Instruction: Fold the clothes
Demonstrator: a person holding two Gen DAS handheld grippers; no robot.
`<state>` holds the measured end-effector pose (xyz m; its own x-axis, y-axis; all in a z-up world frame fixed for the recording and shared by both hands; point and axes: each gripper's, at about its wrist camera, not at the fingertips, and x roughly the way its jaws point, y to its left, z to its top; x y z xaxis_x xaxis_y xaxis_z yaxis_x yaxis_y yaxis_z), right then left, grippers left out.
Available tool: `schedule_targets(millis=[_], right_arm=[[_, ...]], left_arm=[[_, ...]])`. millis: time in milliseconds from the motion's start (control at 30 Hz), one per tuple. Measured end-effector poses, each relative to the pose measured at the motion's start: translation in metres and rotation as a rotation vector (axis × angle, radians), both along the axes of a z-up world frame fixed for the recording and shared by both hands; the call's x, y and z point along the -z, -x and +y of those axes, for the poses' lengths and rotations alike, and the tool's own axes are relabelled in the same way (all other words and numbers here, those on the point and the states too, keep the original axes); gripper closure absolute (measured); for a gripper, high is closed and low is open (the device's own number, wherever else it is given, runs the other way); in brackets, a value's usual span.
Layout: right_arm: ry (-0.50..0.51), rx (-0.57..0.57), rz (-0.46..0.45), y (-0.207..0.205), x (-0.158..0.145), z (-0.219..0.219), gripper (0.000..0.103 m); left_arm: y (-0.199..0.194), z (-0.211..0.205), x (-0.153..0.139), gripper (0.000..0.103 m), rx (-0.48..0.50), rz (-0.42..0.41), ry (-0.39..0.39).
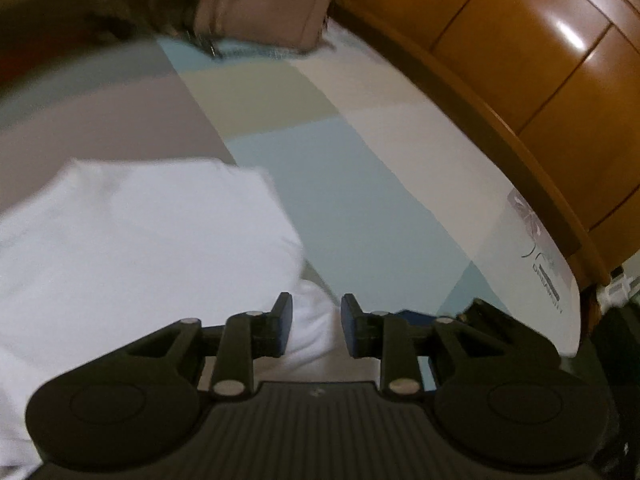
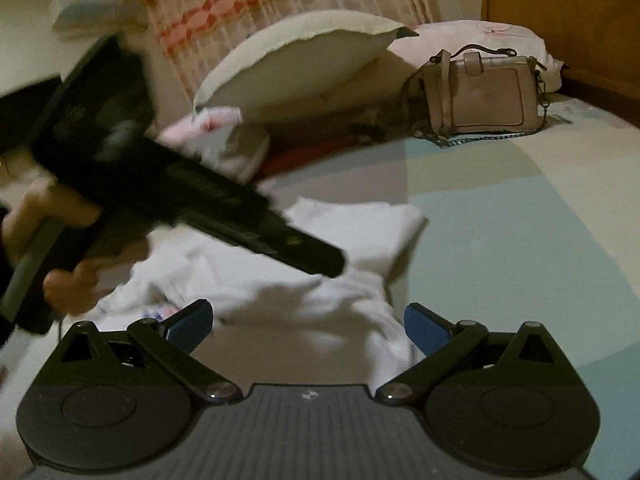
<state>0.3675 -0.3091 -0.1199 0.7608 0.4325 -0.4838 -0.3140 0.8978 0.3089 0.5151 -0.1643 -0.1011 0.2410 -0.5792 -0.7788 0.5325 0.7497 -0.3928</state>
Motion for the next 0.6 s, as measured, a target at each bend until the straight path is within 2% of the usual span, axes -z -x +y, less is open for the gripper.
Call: schedule_targets(millis=[133,233,333,433,600], right_arm=[[0.009,-0.004,0.002,0.009,0.002,-0.012,0.0],[-0.003,0.009,-0.006,0.012,0.001,-0.021,0.0],[-0.039,0.03,-0.004,0.013,-0.002,-0.029,0.0],[-0.076,0.04,-0.001,0.014,-0.004,-0.033,0.0],[-0.087,0.027,-0.001,0.012,-0.003,-0.029,0.0]], left_arm=[[-0.013,-0.02,0.022,0.078,-0.052,0.026,0.036],[-0.013,-0.027,0.017,0.078,-0.055,0.035,0.11],[-0.003,-0.025,-0.004,0.077,-0.029,-0.049,0.08],[-0.002,-0.015,-0.016,0.068,-0.058,-0.112,0.033],[-0.019,-0.012,0.003,0.066,-0.131,-0.095,-0.023]])
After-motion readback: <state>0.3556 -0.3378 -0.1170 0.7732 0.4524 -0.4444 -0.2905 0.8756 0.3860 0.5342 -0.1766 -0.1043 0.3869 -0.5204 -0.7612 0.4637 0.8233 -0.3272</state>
